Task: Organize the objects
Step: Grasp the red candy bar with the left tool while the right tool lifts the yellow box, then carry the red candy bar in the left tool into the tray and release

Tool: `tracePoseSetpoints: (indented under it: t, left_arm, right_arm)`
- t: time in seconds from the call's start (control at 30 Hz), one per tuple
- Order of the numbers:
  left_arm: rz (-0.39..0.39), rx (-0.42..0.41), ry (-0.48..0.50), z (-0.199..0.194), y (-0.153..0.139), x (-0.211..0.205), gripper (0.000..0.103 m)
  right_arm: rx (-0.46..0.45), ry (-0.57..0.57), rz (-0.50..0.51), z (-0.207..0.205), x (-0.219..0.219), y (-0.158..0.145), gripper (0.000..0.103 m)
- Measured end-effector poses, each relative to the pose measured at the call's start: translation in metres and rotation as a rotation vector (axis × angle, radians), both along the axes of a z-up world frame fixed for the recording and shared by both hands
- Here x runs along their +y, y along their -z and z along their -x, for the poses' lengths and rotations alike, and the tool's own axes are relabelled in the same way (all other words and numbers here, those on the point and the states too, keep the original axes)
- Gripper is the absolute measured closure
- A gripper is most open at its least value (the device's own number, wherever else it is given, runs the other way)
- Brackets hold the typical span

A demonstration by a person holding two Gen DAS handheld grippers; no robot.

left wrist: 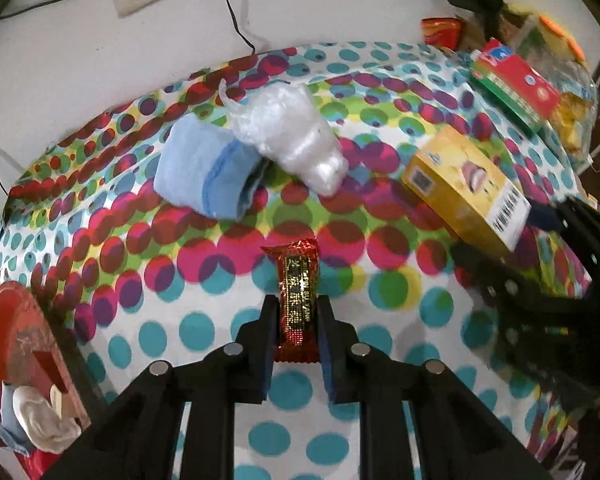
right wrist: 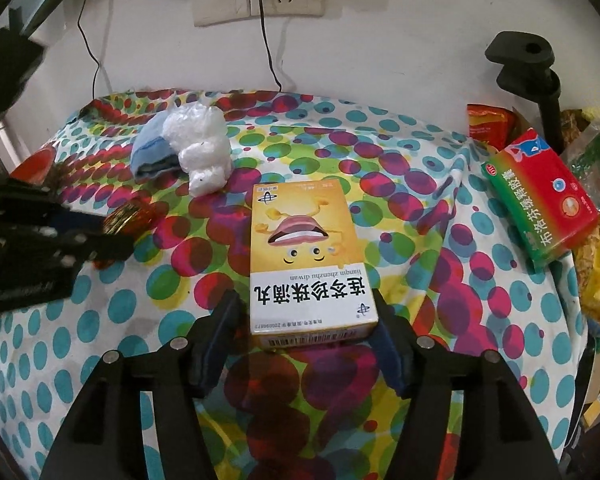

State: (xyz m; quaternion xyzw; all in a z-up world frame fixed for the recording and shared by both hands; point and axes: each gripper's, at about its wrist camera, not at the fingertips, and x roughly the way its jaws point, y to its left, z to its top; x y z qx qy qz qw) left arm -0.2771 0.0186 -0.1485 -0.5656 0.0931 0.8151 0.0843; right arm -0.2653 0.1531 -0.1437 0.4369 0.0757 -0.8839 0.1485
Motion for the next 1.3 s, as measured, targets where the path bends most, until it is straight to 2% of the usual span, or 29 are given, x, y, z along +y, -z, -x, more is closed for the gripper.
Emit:
tracePoseSetpoints:
  t: [0.37, 0.97, 1.3]
  left_arm:
    - [0.026, 0.002, -0.009, -0.036, -0.026, -0.018, 0.084]
    - [0.047, 0.040, -0.114, -0.087, -0.068, -0.084, 0.084]
    - [0.071, 0.048, -0.185, -0.107, -0.078, -0.131, 0.084]
  right_arm:
    - [0.006, 0.008, -0.011, 0.001, -0.001, 0.001, 0.045]
    - [0.008, 0.008, -0.016, 0.001, -0.002, 0.000, 0.046]
    - [0.009, 0.008, -0.018, 0.001, -0.003, 0.000, 0.046]
